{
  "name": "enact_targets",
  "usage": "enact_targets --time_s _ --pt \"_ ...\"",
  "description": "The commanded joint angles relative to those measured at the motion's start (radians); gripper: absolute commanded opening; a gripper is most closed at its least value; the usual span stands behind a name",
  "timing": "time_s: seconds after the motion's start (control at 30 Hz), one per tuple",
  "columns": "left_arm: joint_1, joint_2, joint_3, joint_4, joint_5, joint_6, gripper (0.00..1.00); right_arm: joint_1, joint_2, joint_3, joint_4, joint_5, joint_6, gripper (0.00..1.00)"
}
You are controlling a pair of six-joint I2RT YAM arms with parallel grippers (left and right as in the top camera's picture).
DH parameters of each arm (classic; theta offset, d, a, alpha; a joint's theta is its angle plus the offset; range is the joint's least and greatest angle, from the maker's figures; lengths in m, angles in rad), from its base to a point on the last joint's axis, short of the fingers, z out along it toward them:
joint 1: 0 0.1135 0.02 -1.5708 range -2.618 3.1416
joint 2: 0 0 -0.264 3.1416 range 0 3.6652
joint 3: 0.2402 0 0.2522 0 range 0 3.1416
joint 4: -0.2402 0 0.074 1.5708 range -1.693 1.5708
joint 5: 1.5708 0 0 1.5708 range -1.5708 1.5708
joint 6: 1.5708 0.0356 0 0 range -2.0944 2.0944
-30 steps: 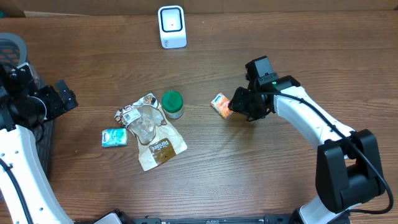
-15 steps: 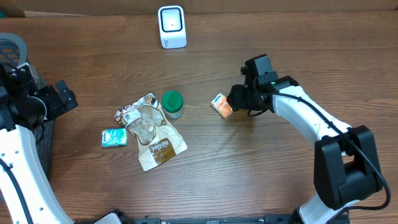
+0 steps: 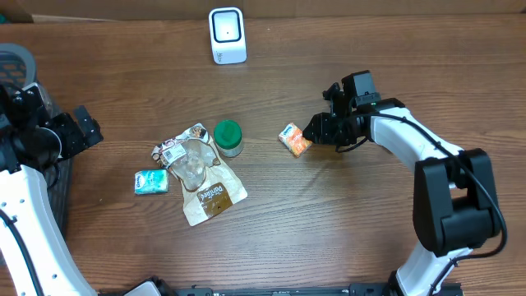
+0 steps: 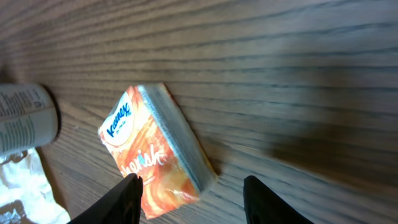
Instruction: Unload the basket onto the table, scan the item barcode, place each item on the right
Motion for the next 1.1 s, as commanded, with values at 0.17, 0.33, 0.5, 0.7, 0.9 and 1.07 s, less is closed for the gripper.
enact_targets --time_s 0.17,0.33,0.5,0.7,0.9,1.07 --pt "0.004 -0.001 0.014 0.000 0.011 0.023 1.00 -0.001 0.073 -0.004 0.026 -0.092 -0.036 0.45" --pt "0.004 -0.001 0.014 0.000 0.011 0.023 1.00 0.000 0.097 -0.004 0.051 -0.141 -0.035 0.43" --pt "0.004 -0.001 0.014 0.000 0.011 0.023 1.00 0.003 0.127 -0.004 0.063 -0.156 0.000 0.29" --pt "0.004 -0.001 0.014 0.000 0.011 0.023 1.00 0.040 0.127 -0.004 0.055 -0.167 0.048 0.12" --pt "0.004 -0.001 0.014 0.000 0.011 0.023 1.00 0.053 0.124 -0.002 0.043 -0.271 0.048 0.04" --pt "0.004 -0.001 0.014 0.000 0.011 0.023 1.00 0.029 0.075 -0.002 0.037 -0.510 0.048 0.04"
